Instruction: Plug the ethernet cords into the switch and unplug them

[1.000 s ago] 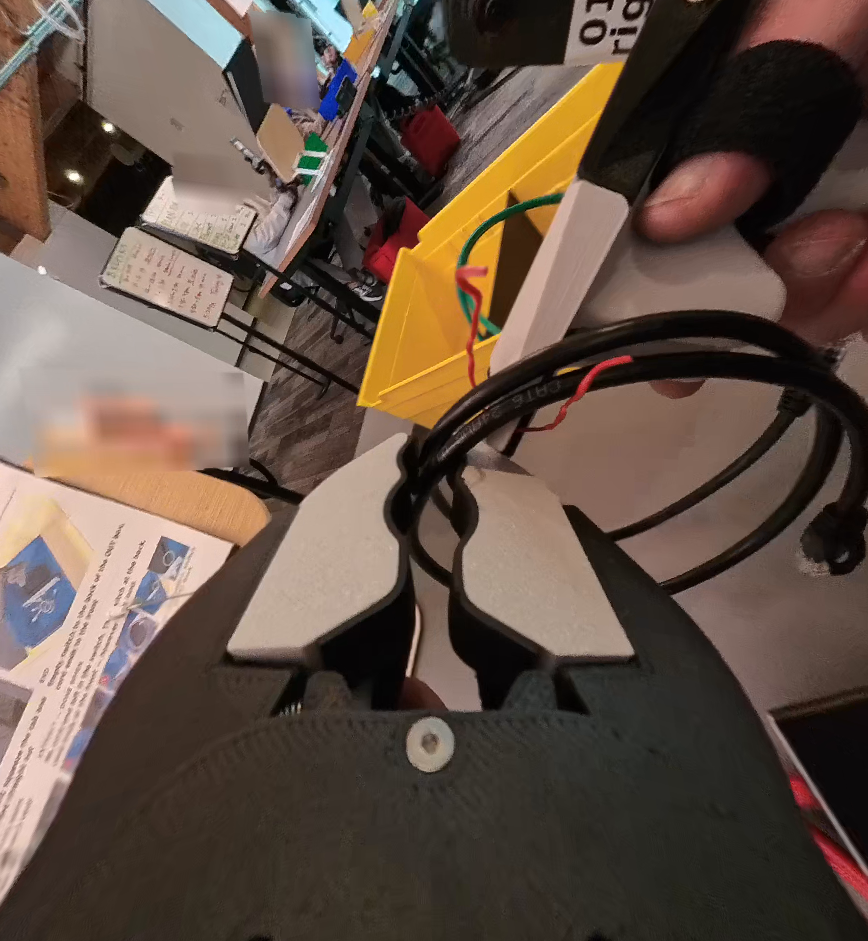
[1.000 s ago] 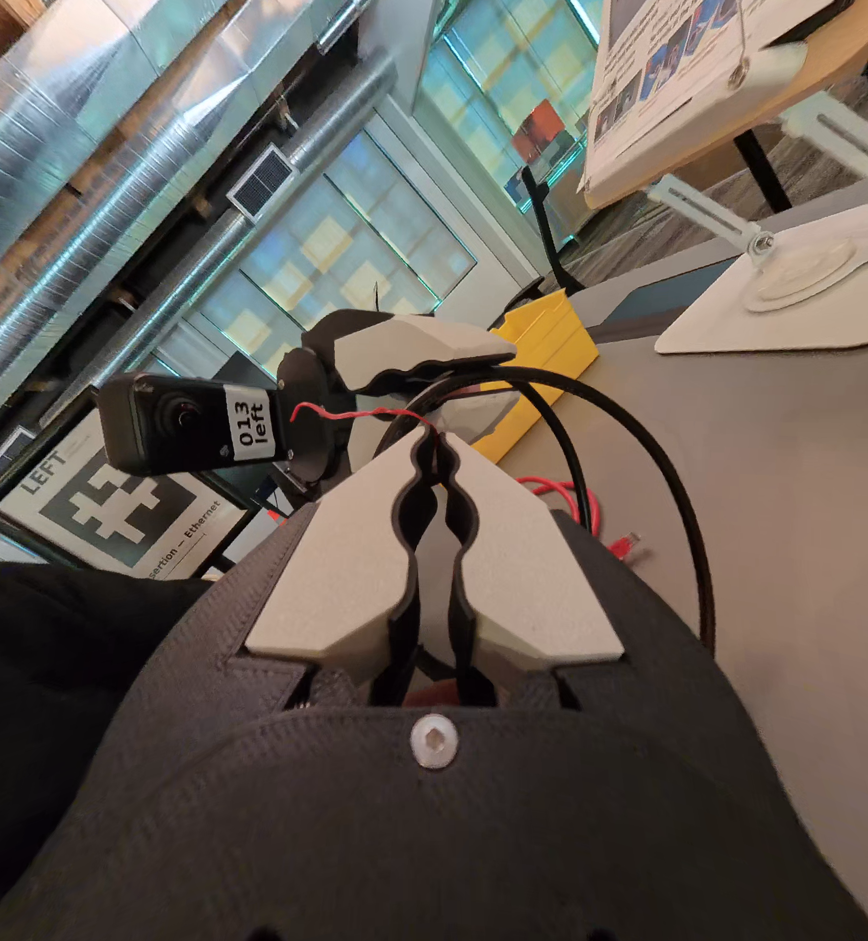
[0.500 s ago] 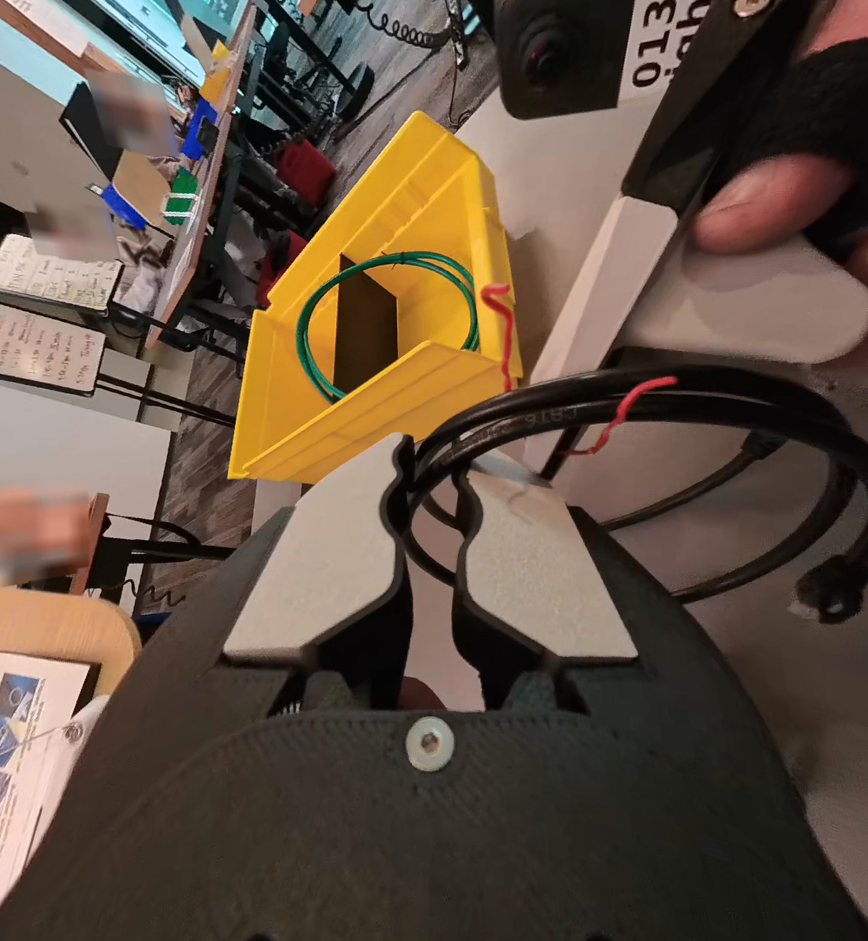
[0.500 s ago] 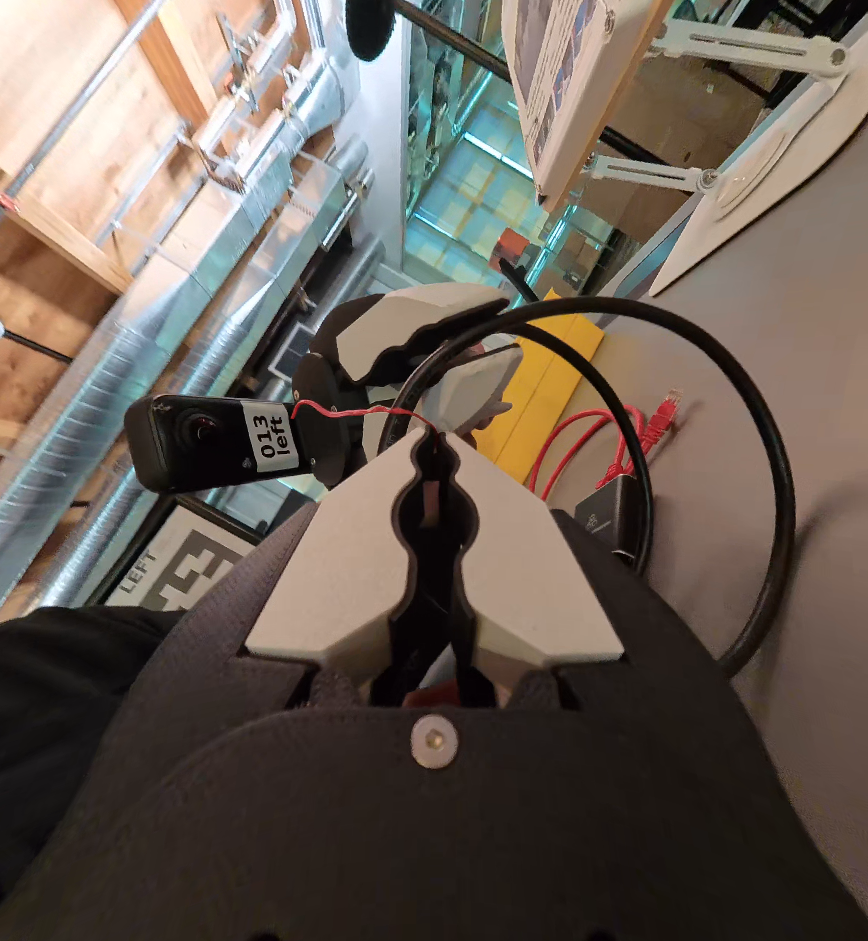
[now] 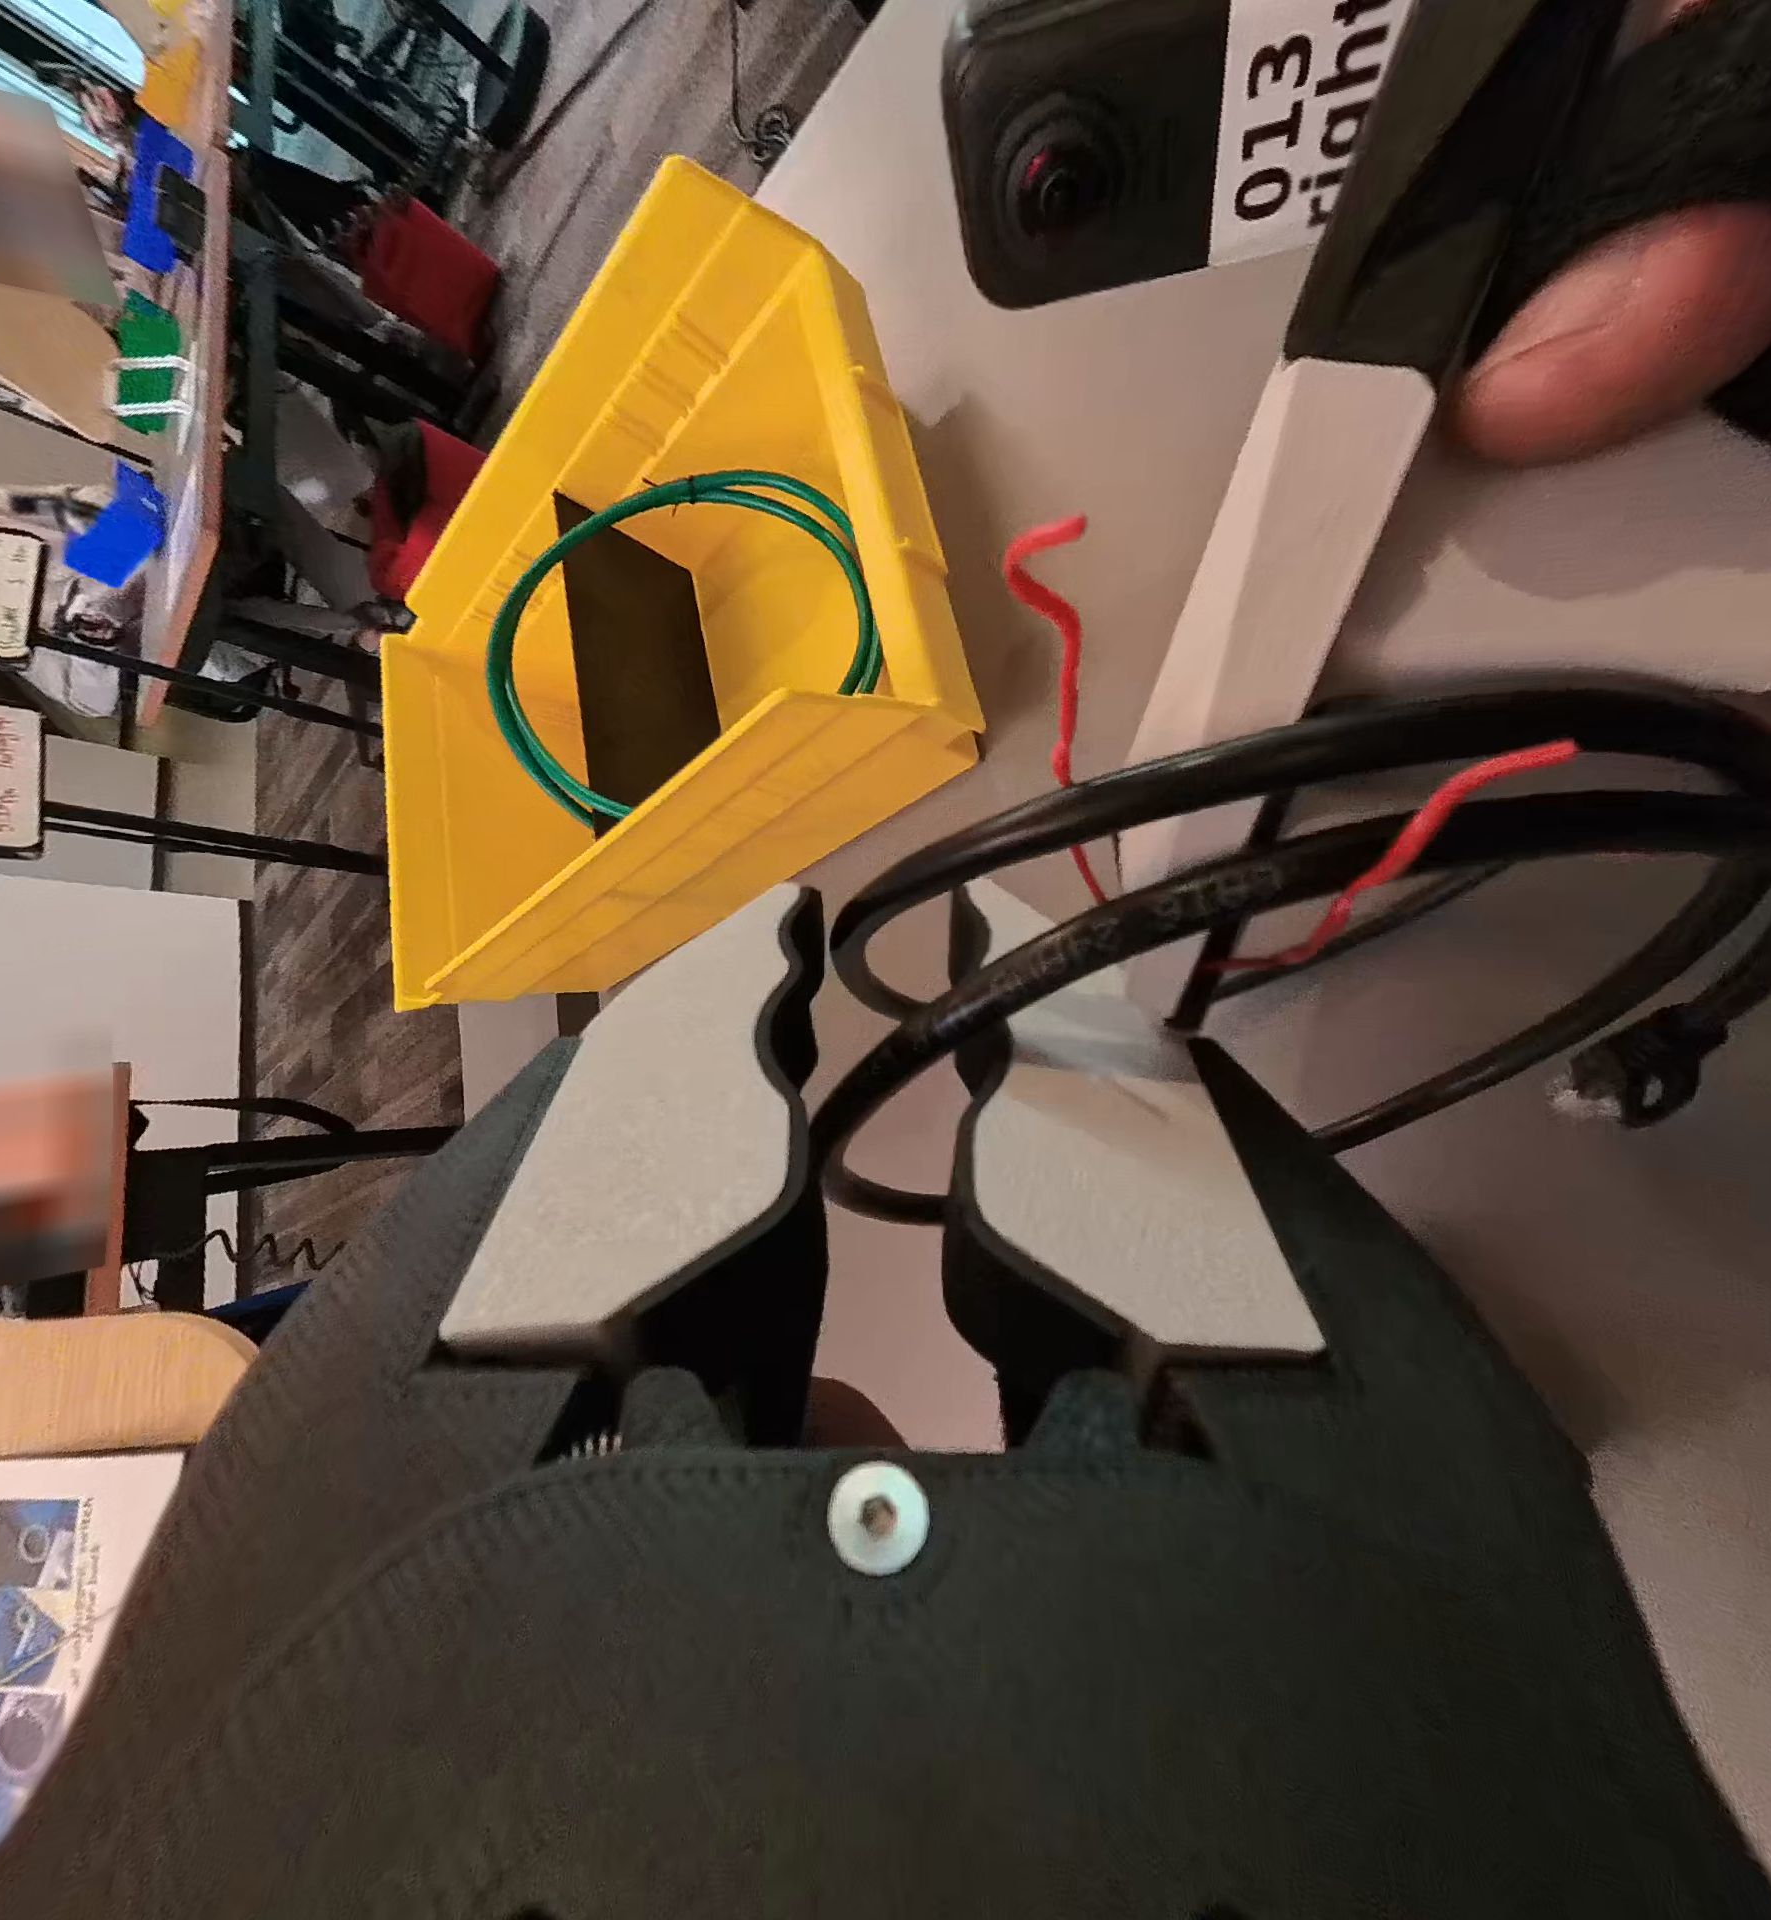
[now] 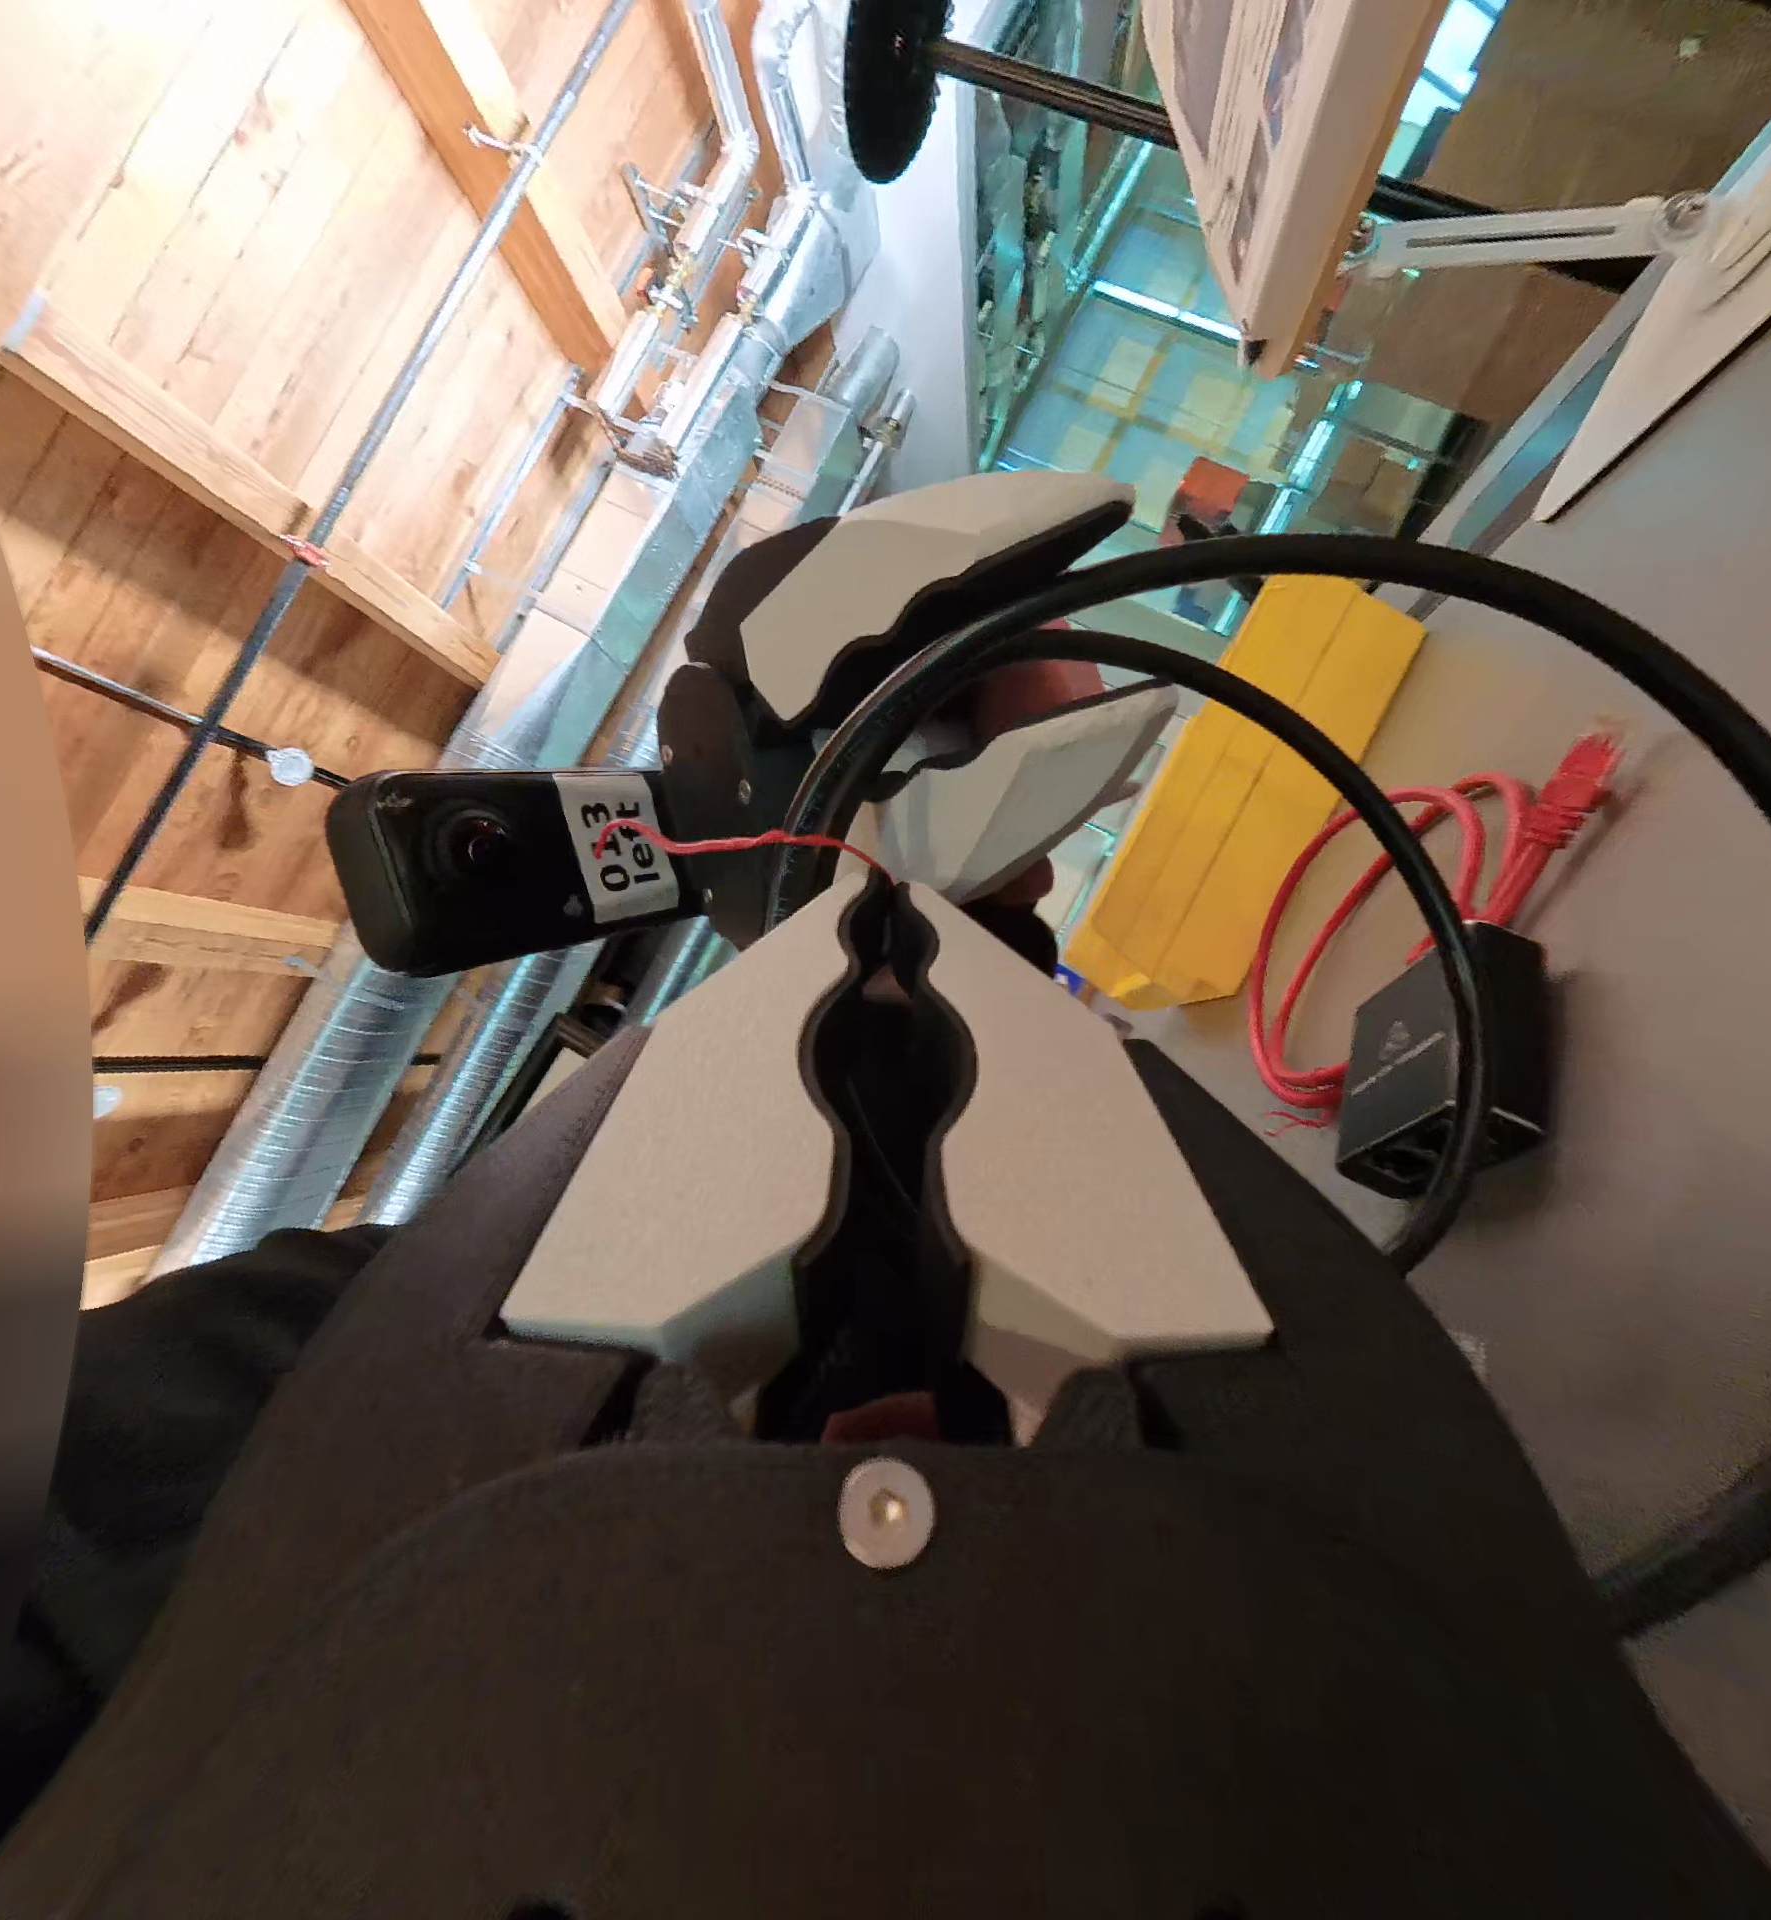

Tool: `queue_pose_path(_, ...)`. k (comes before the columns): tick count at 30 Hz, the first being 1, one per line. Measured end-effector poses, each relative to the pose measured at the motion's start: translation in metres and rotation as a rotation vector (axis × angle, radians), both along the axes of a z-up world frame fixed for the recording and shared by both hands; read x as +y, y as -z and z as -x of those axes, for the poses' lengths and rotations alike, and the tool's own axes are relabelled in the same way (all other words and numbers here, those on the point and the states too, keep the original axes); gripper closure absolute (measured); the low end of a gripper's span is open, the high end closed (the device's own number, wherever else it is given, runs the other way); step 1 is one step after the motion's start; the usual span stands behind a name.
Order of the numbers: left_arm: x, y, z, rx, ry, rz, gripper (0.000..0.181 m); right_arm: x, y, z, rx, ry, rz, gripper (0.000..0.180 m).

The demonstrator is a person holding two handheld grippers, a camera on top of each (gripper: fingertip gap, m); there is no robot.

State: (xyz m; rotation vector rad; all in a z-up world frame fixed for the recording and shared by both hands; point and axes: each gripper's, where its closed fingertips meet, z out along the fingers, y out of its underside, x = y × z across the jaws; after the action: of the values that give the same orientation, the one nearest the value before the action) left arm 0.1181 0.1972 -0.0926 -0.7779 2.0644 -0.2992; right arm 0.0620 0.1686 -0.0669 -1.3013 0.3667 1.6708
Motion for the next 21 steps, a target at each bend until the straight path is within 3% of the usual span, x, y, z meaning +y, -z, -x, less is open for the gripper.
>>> queue_pose_path(5,0.000,-0.003,0.003,0.034,0.014,0.015,0.151,-0.001,-0.008,-0.002,0.062,0.009,-0.034,0.180)
queue_pose_path(12,0.010,-0.026,0.024,-0.026,-0.006,0.080,0.114,-0.001,-0.010,-0.009,0.069,0.026,-0.042,0.180)
queue_pose_path(15,-0.005,-0.042,0.034,-0.058,0.036,0.052,0.104,-0.001,-0.009,-0.009,0.056,0.029,-0.038,0.180)
queue_pose_path(21,-0.053,-0.043,0.029,-0.011,0.189,-0.088,0.111,0.000,-0.006,-0.008,0.028,0.032,-0.030,0.180)
